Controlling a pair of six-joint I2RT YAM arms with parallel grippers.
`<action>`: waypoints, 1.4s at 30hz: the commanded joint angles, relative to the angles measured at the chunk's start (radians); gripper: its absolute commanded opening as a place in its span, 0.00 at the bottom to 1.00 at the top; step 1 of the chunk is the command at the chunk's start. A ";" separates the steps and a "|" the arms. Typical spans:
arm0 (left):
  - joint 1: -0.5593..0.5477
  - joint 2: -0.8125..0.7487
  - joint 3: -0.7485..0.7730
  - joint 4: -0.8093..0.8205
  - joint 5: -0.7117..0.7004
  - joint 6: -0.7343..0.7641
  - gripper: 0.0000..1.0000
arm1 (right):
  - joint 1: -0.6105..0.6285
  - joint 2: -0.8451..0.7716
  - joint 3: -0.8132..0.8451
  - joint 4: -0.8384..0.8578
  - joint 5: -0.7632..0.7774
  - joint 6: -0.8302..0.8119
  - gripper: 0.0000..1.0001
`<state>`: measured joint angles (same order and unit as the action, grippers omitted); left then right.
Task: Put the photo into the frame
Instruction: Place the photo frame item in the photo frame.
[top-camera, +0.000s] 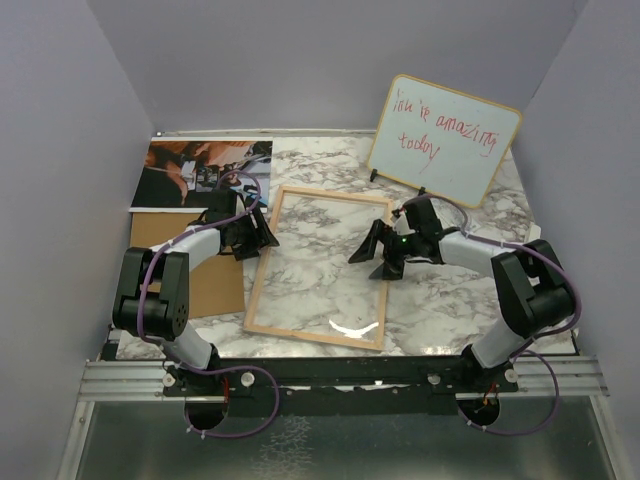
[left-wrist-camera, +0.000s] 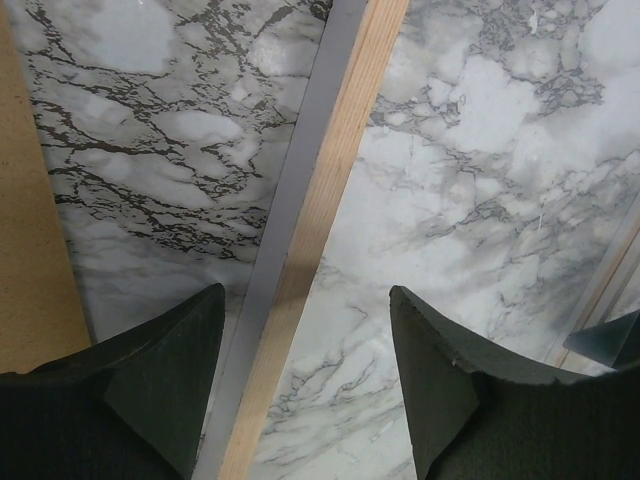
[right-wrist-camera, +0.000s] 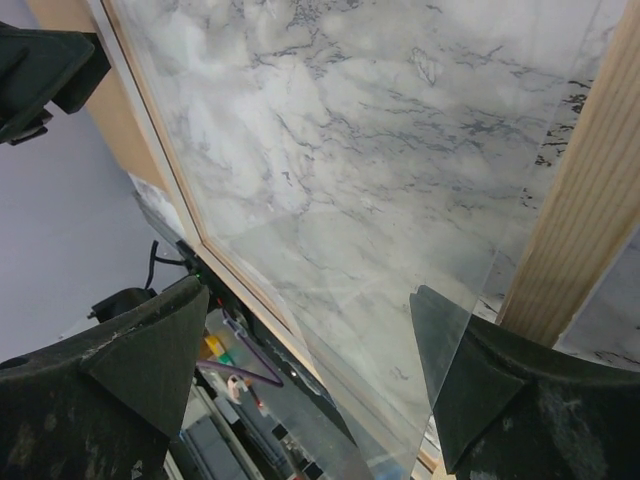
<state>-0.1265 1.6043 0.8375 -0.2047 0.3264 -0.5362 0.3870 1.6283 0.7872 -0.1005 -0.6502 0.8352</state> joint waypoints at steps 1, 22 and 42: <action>-0.001 -0.001 -0.011 -0.074 -0.055 0.028 0.70 | 0.007 -0.030 0.056 -0.130 0.071 -0.067 0.87; -0.001 0.003 0.002 -0.091 -0.031 0.050 0.73 | 0.007 -0.093 0.106 -0.421 0.444 -0.143 0.52; -0.002 0.023 0.000 -0.091 -0.028 0.050 0.73 | 0.007 0.011 0.081 -0.369 0.435 -0.201 0.20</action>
<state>-0.1265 1.5963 0.8417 -0.2276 0.3244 -0.5106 0.3870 1.5936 0.8841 -0.4793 -0.2184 0.6632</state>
